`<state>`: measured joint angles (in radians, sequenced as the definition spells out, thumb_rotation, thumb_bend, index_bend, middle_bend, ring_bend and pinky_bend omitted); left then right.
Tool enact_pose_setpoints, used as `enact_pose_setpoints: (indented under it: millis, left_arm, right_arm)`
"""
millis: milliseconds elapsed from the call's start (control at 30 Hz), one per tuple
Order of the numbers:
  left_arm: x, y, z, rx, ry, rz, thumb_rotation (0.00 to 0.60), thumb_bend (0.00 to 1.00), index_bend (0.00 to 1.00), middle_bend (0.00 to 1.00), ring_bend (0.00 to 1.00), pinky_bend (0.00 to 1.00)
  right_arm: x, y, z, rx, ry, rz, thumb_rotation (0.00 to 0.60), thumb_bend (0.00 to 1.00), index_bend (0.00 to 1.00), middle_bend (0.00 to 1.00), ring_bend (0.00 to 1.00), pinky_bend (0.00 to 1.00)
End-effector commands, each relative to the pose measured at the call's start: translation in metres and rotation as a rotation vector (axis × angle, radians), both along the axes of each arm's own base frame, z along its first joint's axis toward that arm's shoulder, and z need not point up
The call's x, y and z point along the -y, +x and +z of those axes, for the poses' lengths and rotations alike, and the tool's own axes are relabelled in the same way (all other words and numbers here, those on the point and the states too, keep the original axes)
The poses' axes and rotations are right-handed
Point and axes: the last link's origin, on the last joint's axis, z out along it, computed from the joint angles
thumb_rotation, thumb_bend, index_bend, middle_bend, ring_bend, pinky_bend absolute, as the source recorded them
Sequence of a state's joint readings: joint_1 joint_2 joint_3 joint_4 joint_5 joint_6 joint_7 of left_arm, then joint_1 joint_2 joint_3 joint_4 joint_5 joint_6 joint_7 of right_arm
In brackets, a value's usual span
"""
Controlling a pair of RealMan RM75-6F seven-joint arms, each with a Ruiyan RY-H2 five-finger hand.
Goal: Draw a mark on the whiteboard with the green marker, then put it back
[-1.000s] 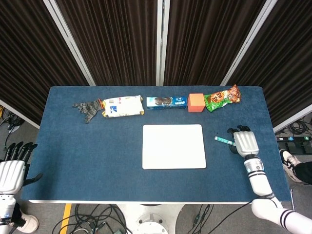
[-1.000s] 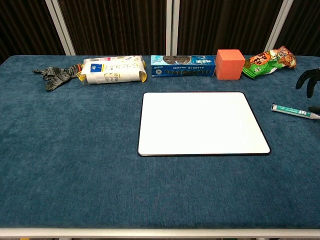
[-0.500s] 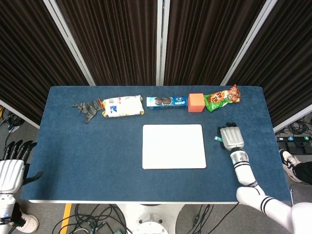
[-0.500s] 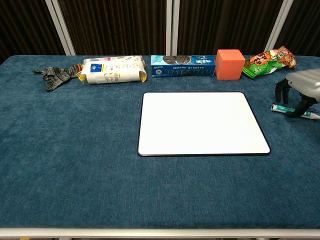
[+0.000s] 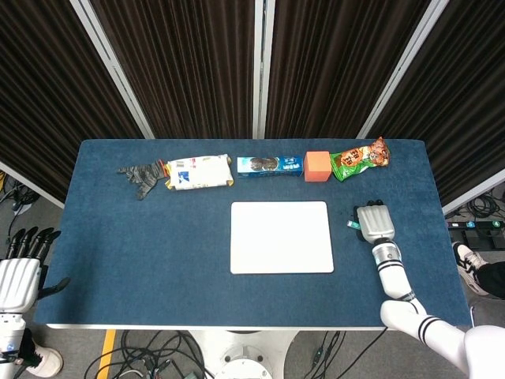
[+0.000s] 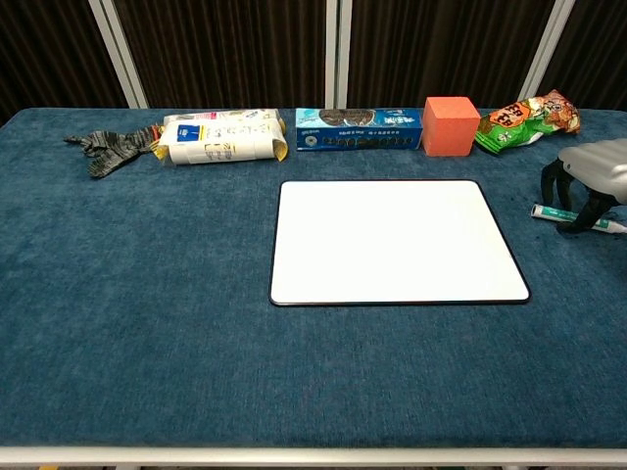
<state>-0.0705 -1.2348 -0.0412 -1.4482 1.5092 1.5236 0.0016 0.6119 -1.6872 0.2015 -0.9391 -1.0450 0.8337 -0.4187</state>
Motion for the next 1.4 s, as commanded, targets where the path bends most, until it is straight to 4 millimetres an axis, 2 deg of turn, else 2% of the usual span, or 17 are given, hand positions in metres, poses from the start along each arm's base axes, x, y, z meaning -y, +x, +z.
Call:
enact_pose_setpoints:
  millis: [33, 200, 367, 567, 667, 733, 833, 1133, 1400]
  left_arm:
    - [0.0, 0.0, 0.0, 0.001, 0.002, 0.0, 0.6, 0.11, 0.17, 0.11, 0.04, 0.02]
    - [0.002, -0.002, 0.0, 0.002, 0.003, 0.003, 0.6, 0.11, 0.17, 0.11, 0.04, 0.02]
    - [0.003, -0.003, 0.001, 0.002, 0.006, 0.005, 0.6, 0.11, 0.17, 0.11, 0.04, 0.02]
    - [0.004, -0.002, 0.003, -0.001, 0.004, 0.0, 0.6, 0.11, 0.17, 0.11, 0.04, 0.02]
    - [0.006, -0.001, 0.004, -0.001, 0.007, -0.003, 0.6, 0.11, 0.17, 0.11, 0.04, 0.02]
    - [0.007, -0.001, 0.005, -0.002, 0.01, 0.0, 0.6, 0.11, 0.17, 0.11, 0.04, 0.02]
    - [0.009, 0.0, 0.004, 0.003, 0.015, 0.003, 0.6, 0.11, 0.17, 0.11, 0.04, 0.02]
    - [0.011, 0.001, 0.006, 0.006, 0.014, -0.008, 0.6, 0.11, 0.17, 0.12, 0.04, 0.02]
    - [0.015, -0.001, 0.006, 0.019, 0.008, -0.001, 0.6, 0.11, 0.17, 0.11, 0.04, 0.02]
  right_arm:
    - [0.0, 0.001, -0.001, 0.003, 0.001, 0.001, 0.6, 0.21, 0.48, 0.53, 0.27, 0.23]
    - [0.001, 0.001, -0.004, 0.002, 0.003, 0.004, 0.6, 0.33, 0.54, 0.58, 0.32, 0.24]
    - [0.002, 0.019, 0.005, 0.102, -0.013, 0.04, 0.6, 0.42, 0.6, 0.62, 0.35, 0.25]
    - [-0.001, 0.071, 0.036, 0.416, 0.018, 0.093, 0.6, 0.45, 0.62, 0.62, 0.36, 0.26]
    - [0.001, 0.099, 0.042, 0.629, 0.027, 0.095, 0.6, 0.46, 0.63, 0.62, 0.36, 0.27]
    - [0.003, 0.113, 0.035, 0.823, 0.011, 0.06, 0.6, 0.47, 0.64, 0.62, 0.37, 0.3]
    - [0.006, 0.123, 0.016, 0.952, 0.037, 0.026, 0.6, 0.47, 0.64, 0.62, 0.38, 0.33]
    - [0.011, 0.142, -0.043, 1.168, 0.033, -0.043, 0.6, 0.47, 0.64, 0.6, 0.38, 0.33]
    - [0.011, 0.164, -0.08, 1.293, 0.015, -0.081, 0.6, 0.51, 0.65, 0.59, 0.38, 0.36]
